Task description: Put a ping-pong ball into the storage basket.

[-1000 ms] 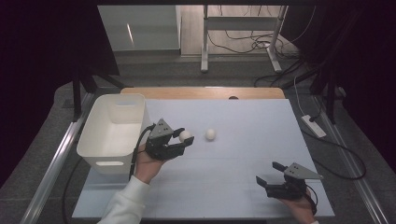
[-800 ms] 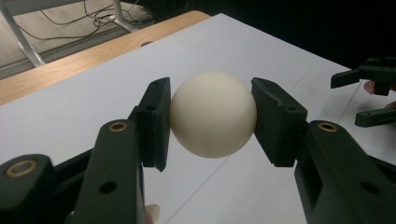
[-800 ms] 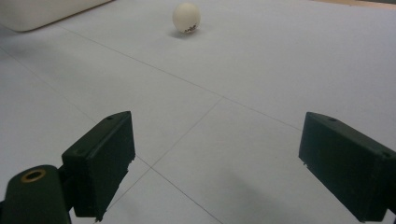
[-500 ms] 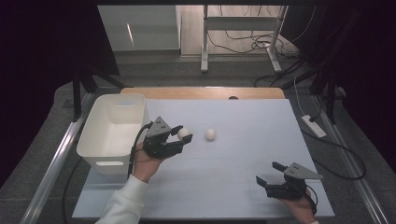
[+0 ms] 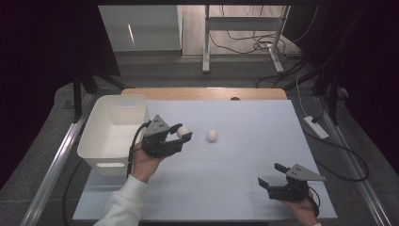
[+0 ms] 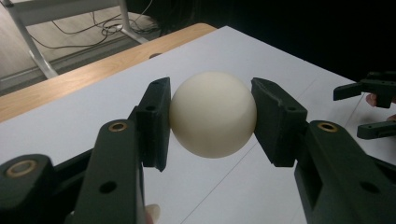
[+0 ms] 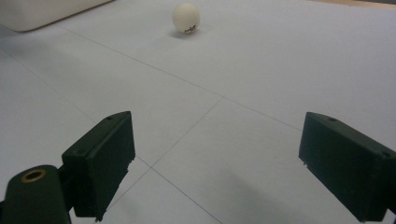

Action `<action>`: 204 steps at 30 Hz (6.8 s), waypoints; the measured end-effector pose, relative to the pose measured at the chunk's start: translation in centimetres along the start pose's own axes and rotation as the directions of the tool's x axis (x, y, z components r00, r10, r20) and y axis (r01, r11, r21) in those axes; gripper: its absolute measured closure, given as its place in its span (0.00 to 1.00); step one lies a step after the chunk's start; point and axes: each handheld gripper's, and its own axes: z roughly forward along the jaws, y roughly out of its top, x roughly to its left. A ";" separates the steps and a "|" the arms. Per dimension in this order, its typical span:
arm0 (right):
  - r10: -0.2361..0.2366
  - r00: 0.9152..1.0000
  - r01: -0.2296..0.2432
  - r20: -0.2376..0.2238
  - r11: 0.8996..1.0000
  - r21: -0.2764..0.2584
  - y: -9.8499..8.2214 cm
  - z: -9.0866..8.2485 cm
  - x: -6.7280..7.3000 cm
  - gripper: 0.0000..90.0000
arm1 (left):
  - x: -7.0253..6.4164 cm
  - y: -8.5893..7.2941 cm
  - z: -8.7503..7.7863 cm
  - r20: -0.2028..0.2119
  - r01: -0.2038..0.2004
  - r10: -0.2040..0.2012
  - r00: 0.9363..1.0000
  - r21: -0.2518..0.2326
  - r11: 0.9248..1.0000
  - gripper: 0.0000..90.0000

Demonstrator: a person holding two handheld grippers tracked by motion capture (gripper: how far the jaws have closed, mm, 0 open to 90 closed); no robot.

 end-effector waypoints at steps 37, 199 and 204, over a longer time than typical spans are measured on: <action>-0.002 1.000 0.002 0.002 1.000 0.002 0.0 0.0 0.0 0.12 | 2.8 0.7 -2.8 -0.073 0.058 -0.064 0.995 -0.077 0.995 0.56; 0.000 1.000 0.000 -0.013 1.000 -0.014 0.1 0.0 0.2 0.12 | 3.6 -0.2 -5.5 -0.035 0.130 -0.132 0.991 -0.054 0.990 0.17; 0.002 1.000 -0.002 -0.007 1.000 -0.010 0.0 -0.2 0.1 0.12 | 3.3 -0.1 -4.9 -0.017 0.123 -0.124 0.992 -0.046 0.991 0.17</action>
